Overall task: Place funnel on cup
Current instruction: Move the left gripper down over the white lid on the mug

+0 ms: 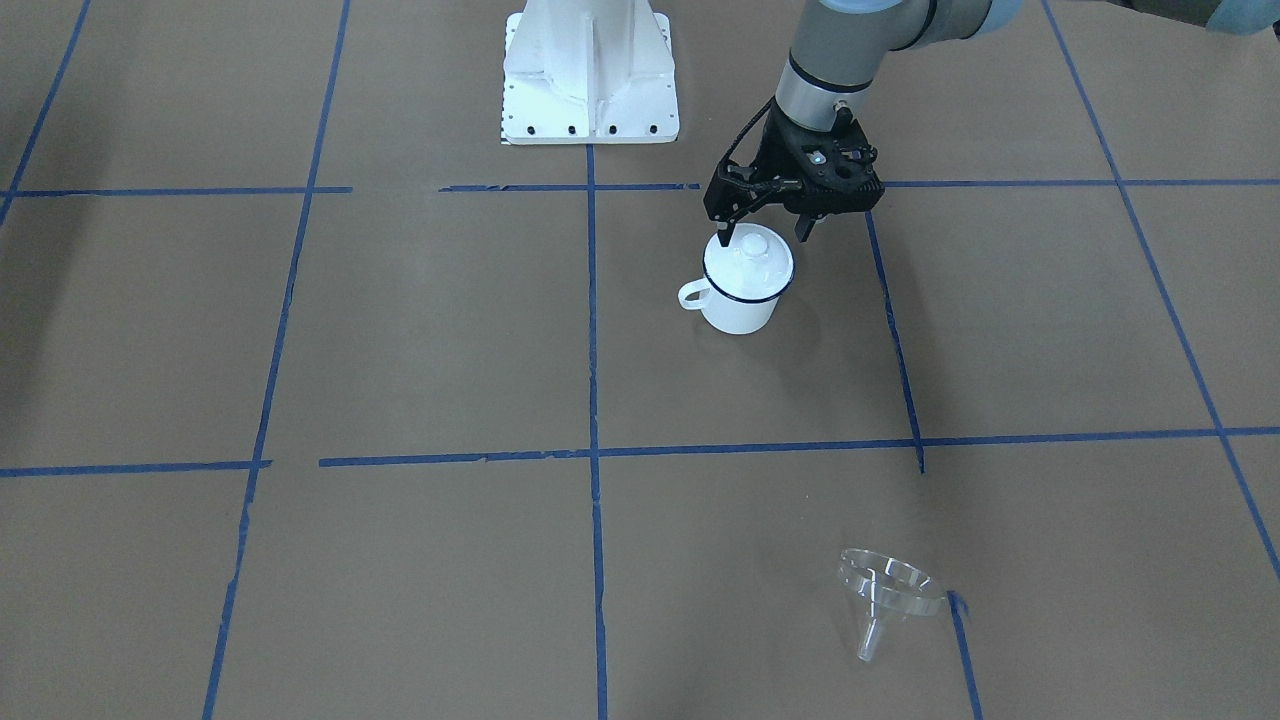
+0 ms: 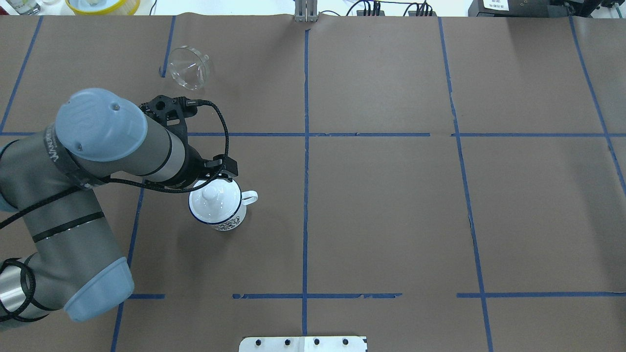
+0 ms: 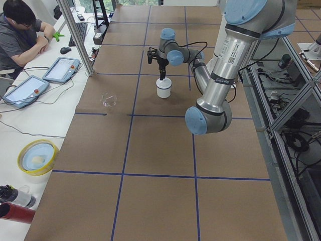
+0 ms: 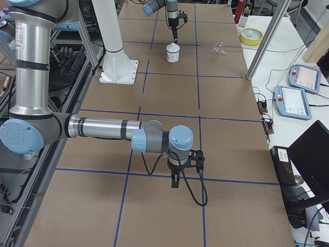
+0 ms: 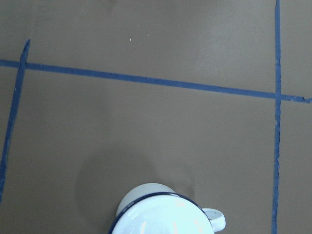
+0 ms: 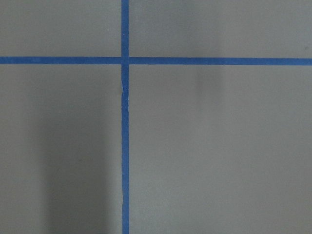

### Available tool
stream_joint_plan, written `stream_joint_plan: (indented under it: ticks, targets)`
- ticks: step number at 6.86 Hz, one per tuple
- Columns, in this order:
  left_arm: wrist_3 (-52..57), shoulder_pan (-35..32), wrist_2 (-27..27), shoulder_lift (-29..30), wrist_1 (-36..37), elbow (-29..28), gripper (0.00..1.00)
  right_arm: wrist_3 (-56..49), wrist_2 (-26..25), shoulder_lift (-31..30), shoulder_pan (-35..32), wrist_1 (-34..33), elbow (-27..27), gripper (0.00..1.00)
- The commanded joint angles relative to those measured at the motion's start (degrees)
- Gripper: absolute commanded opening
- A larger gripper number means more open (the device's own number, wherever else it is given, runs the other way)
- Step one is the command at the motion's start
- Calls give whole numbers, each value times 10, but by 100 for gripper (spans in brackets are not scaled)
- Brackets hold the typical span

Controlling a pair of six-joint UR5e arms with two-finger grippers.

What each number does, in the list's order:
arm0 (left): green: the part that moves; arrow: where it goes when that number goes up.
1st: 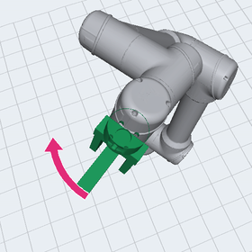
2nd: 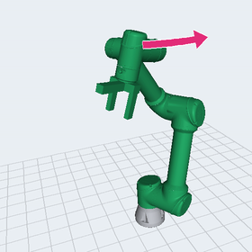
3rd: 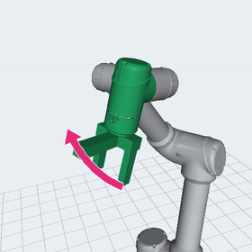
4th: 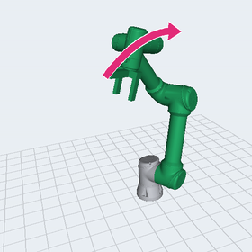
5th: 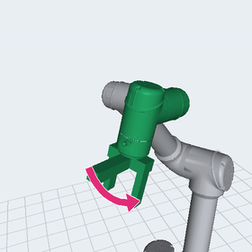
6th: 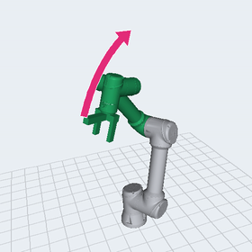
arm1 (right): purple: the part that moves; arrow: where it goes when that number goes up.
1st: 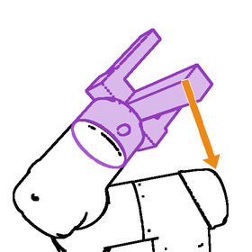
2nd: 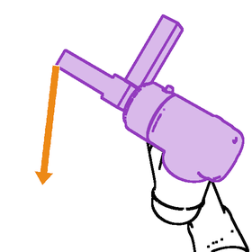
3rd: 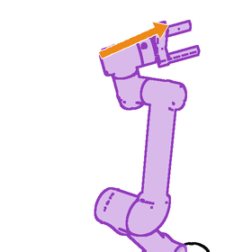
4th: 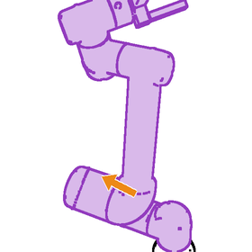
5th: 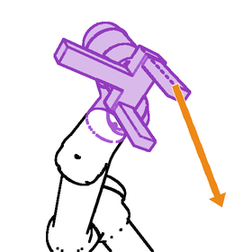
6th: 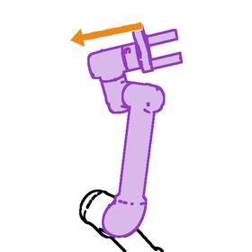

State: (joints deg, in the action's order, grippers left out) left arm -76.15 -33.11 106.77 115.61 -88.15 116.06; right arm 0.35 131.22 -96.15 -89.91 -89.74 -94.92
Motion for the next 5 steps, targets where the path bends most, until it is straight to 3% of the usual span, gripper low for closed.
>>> stream_joint_plan:
  ticks: [1, 5]
  targets:
    - [-5, 14, -12, -1, 1, -3, 86, 0, 0, 0, 0, 0, 0, 100]
    - [-3, 15, -30, -7, 2, -6, 86, 0, 0, 0, 0, 0, 0, 100]
